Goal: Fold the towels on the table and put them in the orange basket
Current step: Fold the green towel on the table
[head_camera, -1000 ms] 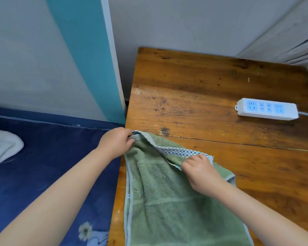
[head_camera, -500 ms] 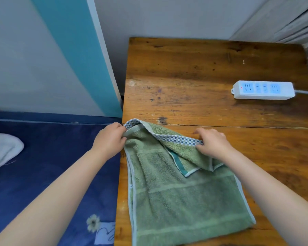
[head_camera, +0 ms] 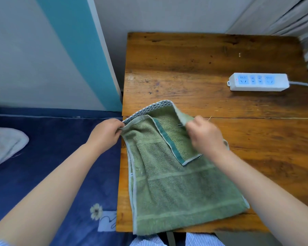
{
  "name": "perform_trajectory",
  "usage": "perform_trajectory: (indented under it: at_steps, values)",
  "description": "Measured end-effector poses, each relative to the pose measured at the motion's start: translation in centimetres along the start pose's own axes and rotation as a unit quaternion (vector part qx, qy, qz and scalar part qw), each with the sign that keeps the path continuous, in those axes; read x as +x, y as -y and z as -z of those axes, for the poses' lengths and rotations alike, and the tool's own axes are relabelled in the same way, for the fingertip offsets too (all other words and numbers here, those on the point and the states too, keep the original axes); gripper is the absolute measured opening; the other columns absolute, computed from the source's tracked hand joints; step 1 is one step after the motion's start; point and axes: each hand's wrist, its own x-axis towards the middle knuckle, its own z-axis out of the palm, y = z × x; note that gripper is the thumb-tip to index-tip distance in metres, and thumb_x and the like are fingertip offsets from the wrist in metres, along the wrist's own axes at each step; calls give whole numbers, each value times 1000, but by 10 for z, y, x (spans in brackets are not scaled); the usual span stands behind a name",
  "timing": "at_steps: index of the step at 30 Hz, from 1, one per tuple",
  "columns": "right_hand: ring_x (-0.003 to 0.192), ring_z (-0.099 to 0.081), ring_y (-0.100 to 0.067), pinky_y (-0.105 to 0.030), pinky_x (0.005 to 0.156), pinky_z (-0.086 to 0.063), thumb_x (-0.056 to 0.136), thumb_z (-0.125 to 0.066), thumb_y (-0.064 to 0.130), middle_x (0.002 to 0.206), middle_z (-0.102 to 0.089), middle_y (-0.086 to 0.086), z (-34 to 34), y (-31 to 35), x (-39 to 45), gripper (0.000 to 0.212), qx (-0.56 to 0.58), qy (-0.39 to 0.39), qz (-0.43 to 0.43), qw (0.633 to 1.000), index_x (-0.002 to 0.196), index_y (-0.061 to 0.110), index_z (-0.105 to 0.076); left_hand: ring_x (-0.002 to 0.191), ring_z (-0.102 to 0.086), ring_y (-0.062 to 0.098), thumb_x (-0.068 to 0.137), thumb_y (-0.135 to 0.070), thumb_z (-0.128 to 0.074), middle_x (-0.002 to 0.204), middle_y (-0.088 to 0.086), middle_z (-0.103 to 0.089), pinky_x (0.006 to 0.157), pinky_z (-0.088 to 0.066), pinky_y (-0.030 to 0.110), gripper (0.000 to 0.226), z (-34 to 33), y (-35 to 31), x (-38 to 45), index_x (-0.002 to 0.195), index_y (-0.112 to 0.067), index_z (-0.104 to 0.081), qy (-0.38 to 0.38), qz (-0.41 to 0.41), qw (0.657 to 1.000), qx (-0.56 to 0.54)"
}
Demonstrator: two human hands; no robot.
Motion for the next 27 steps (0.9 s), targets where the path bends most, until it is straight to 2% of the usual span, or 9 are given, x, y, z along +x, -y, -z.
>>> perform_trajectory:
  at_steps: [2,4,6,9,12,16,20,24,27]
  values:
    - [36,-45,-20,-20,36,-23,39,-75,-13,48,-48,-12,-16,11,-29,29,-15,89,59,994,59,1,-59,89,-59,29,87,-1,-54,92,12,-66,67,-38,29,14,1,-3,-3,93,-1,-66,-32,-24,999,-12]
    - [40,-48,-21,-25,32,-35,41,-76,-14,50,-51,-12,-28,13,-49,28,-6,152,65,986,58,-1,-58,84,-63,35,80,7,-61,89,18,-68,66,-46,33,11,2,-7,-6,86,3,-68,-50,-71,996,-20]
    - [41,-51,-23,-27,32,-42,45,-79,-11,51,-54,-11,-34,10,-55,25,-9,161,51,986,56,-2,-59,86,-64,41,73,11,-67,95,24,-68,68,-52,43,12,2,-10,-9,82,4,-71,-62,-98,993,-26]
    - [45,-56,-23,-26,38,-46,50,-87,16,54,-58,-7,-35,10,-58,29,-19,169,47,984,58,3,-63,104,-58,45,78,5,-66,114,26,-61,80,-49,49,10,-1,-14,-7,85,1,-71,-47,-70,995,-44]
    - [48,-58,-17,-23,41,-45,34,-89,42,55,-59,-1,-36,19,-57,47,-67,212,40,974,56,10,-63,123,-42,41,84,-6,-62,132,22,-48,95,-40,46,11,-9,-11,3,91,-4,-70,-44,-13,998,-36]
    - [60,-61,-22,-27,49,-47,44,-86,24,67,-63,-7,-42,24,-49,37,-118,222,31,967,67,6,-64,133,-31,33,91,-13,-53,141,15,-40,104,-32,42,21,-16,-1,22,106,-4,-63,-22,83,995,-41]
    - [35,-51,-18,-20,33,-38,16,-82,8,42,-53,-2,-37,23,-44,37,-118,192,24,974,43,10,-56,132,-33,31,92,-14,-50,140,17,-41,102,-33,37,25,-18,5,35,112,-3,-60,-6,129,989,-66]
    - [33,-41,-19,-23,32,-28,35,-79,-2,39,-49,-6,-23,6,-35,32,-50,183,36,981,46,7,-50,109,-50,31,91,-12,-52,116,17,-58,79,-34,29,20,-16,8,42,105,1,-59,-6,113,989,-96]
    - [58,-55,-31,-31,48,-27,69,-62,1,62,-57,-17,-16,-17,-24,18,-20,165,-44,985,66,7,-45,107,-51,31,91,-14,-52,114,17,-60,78,-33,29,21,-15,9,45,107,-2,-59,5,116,988,-106]
